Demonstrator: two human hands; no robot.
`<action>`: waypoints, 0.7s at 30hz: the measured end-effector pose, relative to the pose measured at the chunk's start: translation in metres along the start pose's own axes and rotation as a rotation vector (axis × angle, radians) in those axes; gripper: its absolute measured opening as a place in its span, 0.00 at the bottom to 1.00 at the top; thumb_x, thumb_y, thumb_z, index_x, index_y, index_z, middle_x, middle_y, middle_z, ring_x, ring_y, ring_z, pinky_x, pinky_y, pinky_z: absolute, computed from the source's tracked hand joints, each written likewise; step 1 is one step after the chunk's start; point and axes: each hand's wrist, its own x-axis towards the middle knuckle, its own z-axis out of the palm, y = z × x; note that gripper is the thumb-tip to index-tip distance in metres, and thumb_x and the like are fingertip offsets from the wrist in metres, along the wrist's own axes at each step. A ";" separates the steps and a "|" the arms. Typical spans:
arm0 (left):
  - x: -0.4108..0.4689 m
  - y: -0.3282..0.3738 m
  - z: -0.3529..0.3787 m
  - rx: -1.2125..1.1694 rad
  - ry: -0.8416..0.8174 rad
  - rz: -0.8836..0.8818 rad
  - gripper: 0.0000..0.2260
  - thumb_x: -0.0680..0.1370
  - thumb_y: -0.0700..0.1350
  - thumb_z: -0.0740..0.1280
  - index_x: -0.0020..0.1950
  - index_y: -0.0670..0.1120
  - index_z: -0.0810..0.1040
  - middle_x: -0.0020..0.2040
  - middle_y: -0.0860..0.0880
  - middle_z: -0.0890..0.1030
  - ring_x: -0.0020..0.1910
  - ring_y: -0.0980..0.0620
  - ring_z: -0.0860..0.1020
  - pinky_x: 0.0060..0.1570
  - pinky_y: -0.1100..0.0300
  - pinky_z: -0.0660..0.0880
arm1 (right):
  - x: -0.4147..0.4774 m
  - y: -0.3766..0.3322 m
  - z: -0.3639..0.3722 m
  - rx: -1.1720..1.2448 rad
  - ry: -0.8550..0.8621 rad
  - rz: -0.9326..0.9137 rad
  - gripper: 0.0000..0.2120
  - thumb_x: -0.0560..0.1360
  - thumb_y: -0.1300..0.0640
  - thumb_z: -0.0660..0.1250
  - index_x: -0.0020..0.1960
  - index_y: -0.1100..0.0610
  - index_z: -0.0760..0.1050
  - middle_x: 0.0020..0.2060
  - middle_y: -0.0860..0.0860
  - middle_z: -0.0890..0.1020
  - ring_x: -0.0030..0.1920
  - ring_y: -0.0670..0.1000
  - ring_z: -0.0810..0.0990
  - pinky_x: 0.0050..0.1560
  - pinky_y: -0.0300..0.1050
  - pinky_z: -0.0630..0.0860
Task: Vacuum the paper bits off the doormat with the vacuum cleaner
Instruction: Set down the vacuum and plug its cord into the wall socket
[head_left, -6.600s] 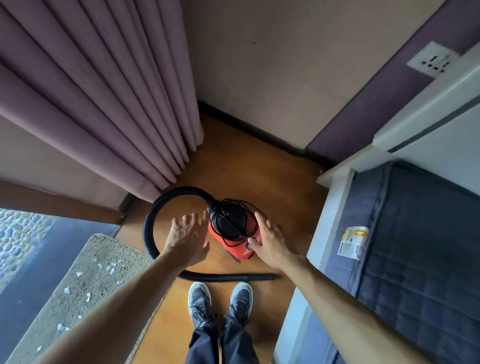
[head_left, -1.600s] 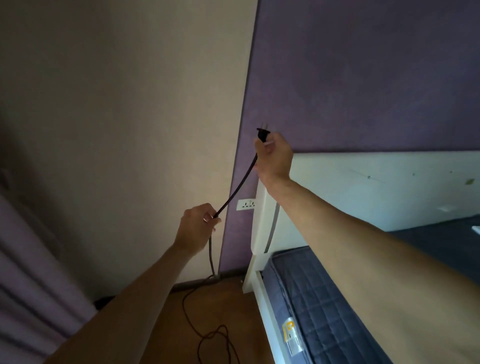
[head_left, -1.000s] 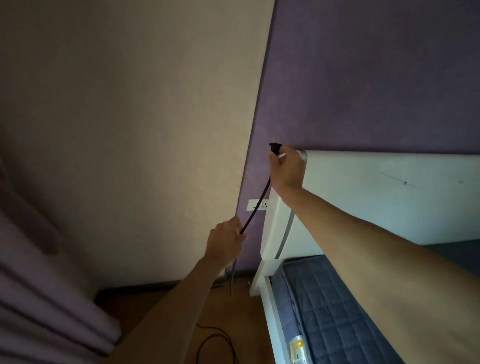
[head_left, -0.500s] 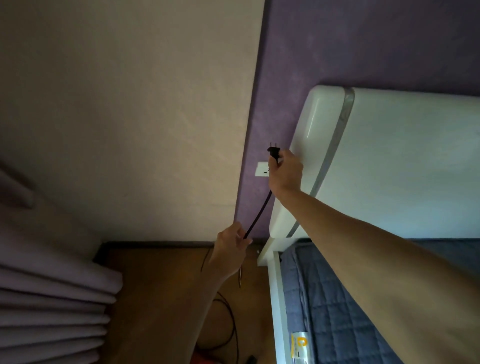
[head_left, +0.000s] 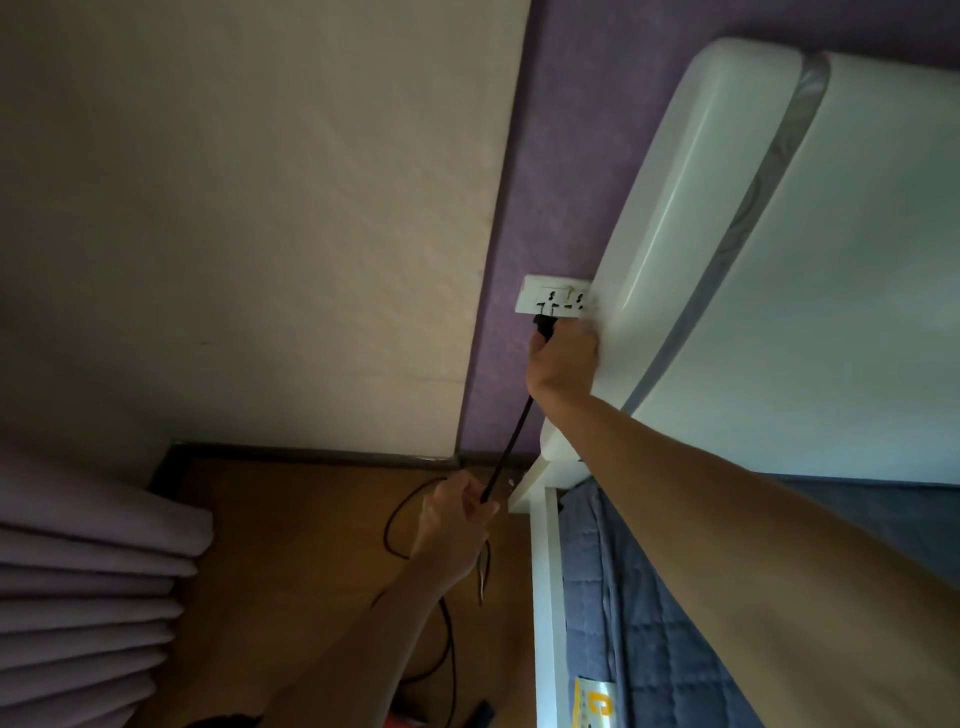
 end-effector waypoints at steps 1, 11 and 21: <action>0.002 -0.002 0.003 -0.016 0.003 -0.001 0.07 0.78 0.41 0.70 0.41 0.46 0.75 0.36 0.46 0.79 0.35 0.50 0.79 0.32 0.63 0.75 | 0.002 0.001 0.003 0.001 0.004 0.004 0.14 0.82 0.57 0.60 0.62 0.65 0.74 0.57 0.59 0.79 0.58 0.55 0.79 0.54 0.42 0.75; 0.014 0.000 0.016 -0.080 -0.019 0.040 0.05 0.78 0.41 0.70 0.44 0.44 0.74 0.38 0.45 0.80 0.35 0.50 0.81 0.30 0.67 0.75 | 0.018 -0.010 0.010 -0.038 -0.013 0.116 0.10 0.81 0.61 0.61 0.57 0.66 0.76 0.55 0.62 0.81 0.55 0.58 0.81 0.49 0.46 0.77; 0.015 -0.006 0.020 -0.111 -0.035 0.041 0.06 0.78 0.41 0.70 0.45 0.43 0.74 0.36 0.47 0.79 0.32 0.54 0.79 0.30 0.69 0.73 | 0.020 -0.010 0.010 -0.178 -0.090 0.081 0.14 0.78 0.64 0.65 0.63 0.65 0.72 0.61 0.62 0.76 0.61 0.58 0.77 0.57 0.46 0.76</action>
